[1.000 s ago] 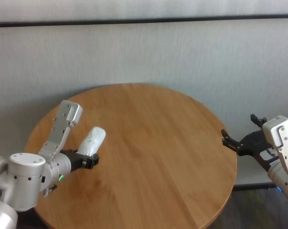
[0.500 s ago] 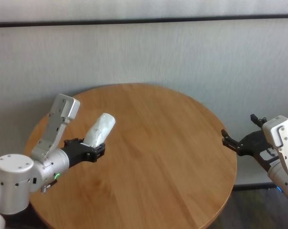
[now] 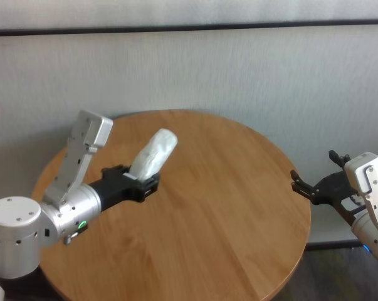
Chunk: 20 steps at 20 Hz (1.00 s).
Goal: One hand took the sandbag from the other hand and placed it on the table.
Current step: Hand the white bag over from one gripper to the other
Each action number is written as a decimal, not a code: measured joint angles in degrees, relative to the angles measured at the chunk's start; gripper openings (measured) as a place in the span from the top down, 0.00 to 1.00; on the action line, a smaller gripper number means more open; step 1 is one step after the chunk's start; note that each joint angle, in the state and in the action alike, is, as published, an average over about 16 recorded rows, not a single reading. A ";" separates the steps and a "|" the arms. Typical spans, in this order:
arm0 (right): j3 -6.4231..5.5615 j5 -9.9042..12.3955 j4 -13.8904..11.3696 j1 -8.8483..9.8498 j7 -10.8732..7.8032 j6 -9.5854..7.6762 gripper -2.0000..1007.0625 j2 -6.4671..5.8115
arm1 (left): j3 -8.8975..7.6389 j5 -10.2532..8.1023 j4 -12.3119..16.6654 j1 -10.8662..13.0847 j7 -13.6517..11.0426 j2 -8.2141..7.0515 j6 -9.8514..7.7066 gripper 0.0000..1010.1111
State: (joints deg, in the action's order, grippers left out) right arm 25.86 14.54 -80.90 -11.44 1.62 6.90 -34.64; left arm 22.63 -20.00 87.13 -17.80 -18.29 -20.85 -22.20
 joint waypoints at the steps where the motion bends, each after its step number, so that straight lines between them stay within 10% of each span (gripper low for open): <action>1: 0.00 0.00 0.00 0.00 0.00 0.00 0.00 0.00 | 0.06 -0.25 0.33 -0.03 -0.73 -0.06 0.32 0.44; 20: 0.00 0.00 0.00 0.00 0.00 0.00 0.00 0.00 | 2.96 -5.79 2.95 -1.18 -9.23 -2.39 2.34 0.44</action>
State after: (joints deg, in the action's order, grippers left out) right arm 25.86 14.54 -80.90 -11.44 1.62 6.90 -34.64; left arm 25.60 -25.78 90.08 -18.98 -27.53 -23.24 -19.86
